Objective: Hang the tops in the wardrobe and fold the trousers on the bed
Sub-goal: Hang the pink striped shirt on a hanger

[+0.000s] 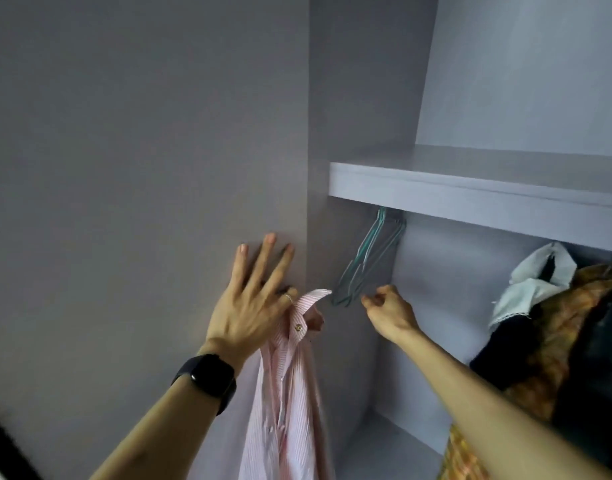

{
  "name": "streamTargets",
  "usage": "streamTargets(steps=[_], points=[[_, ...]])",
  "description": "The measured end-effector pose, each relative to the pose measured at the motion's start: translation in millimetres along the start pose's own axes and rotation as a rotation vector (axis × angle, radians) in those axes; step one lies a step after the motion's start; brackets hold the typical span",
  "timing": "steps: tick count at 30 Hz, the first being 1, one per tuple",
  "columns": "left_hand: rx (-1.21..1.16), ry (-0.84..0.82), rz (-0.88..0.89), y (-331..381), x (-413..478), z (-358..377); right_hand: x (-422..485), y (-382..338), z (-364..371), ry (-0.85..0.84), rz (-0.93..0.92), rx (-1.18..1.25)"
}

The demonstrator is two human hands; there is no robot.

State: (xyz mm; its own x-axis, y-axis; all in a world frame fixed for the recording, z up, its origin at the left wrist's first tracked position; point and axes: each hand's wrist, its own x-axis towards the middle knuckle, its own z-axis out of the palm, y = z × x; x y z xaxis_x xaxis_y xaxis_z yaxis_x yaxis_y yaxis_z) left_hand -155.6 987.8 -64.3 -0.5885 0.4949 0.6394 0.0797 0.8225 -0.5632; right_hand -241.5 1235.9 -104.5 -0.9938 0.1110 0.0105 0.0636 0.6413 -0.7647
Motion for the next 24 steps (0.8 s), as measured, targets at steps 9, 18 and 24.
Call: streamTargets(steps=[9,18,24], points=[[0.064,0.169,0.081,-6.1,-9.1,35.2,64.9,3.6,54.9,0.183,0.053,0.11],[0.141,0.133,0.079,8.7,-26.2,45.3,63.0,-4.9,49.7,0.285,-0.002,0.177],[0.155,0.045,0.078,10.6,-27.6,40.4,47.0,-16.1,3.5,0.517,0.107,0.08]])
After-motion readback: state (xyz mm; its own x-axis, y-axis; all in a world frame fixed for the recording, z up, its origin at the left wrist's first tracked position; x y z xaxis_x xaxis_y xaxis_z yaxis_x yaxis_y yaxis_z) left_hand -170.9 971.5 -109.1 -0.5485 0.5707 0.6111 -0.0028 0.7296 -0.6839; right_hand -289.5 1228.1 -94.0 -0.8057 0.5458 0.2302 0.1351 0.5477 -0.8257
